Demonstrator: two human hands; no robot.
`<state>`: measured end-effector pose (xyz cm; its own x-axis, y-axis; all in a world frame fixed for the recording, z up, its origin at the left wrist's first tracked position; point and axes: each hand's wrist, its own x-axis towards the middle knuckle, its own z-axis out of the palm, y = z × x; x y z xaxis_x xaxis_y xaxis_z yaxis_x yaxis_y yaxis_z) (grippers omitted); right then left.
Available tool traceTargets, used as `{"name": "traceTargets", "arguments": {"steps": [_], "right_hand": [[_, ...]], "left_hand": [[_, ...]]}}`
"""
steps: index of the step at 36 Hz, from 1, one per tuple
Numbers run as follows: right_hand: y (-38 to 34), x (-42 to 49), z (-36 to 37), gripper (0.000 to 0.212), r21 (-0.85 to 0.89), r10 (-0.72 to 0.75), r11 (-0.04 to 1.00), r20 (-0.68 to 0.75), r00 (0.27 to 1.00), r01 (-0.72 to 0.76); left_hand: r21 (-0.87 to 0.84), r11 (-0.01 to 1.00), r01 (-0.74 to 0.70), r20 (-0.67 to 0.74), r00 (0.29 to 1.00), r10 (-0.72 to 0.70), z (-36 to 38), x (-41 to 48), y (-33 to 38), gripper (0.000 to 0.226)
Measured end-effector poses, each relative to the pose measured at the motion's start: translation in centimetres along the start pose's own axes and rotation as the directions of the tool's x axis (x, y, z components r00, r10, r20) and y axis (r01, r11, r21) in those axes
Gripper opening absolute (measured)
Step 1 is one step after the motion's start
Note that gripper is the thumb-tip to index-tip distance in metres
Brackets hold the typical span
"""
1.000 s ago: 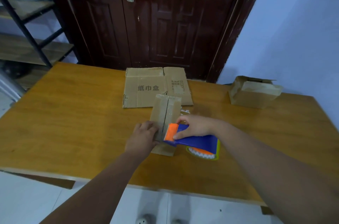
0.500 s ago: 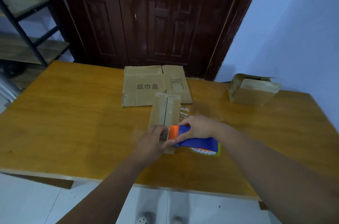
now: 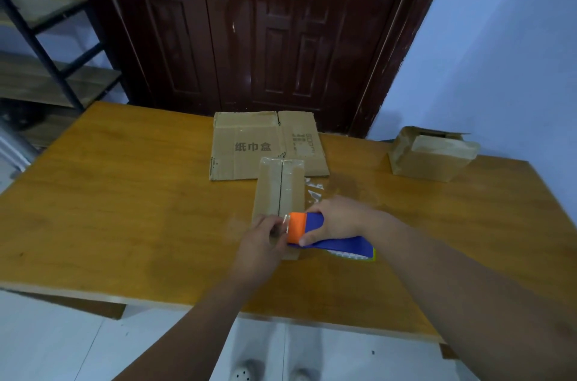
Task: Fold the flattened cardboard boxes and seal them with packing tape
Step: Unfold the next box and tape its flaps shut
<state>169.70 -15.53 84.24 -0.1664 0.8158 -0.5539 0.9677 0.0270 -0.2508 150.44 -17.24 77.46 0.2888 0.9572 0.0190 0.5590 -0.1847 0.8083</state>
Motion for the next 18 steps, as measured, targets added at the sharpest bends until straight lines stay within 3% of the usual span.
{"name": "traceTargets", "arguments": {"steps": [5,9,18], "right_hand": [[0.11,0.21,0.05,0.112,-0.069,0.004,0.998,0.030,1.000,-0.002],[-0.01,0.31,0.05,0.113,-0.142,0.007,0.990,0.019,1.000,-0.004],[-0.19,0.26,-0.16,0.103,-0.166,0.000,0.986,0.046,0.999,0.007]], "left_hand": [[-0.188,0.971,0.146,-0.117,0.979,-0.170,-0.36,0.32,-0.39,0.019],[-0.259,0.940,0.223,-0.127,0.957,-0.262,-0.66,0.23,-0.71,0.029],[-0.268,0.920,0.287,-0.105,0.940,-0.324,-0.76,-0.09,-0.52,0.007]]}}
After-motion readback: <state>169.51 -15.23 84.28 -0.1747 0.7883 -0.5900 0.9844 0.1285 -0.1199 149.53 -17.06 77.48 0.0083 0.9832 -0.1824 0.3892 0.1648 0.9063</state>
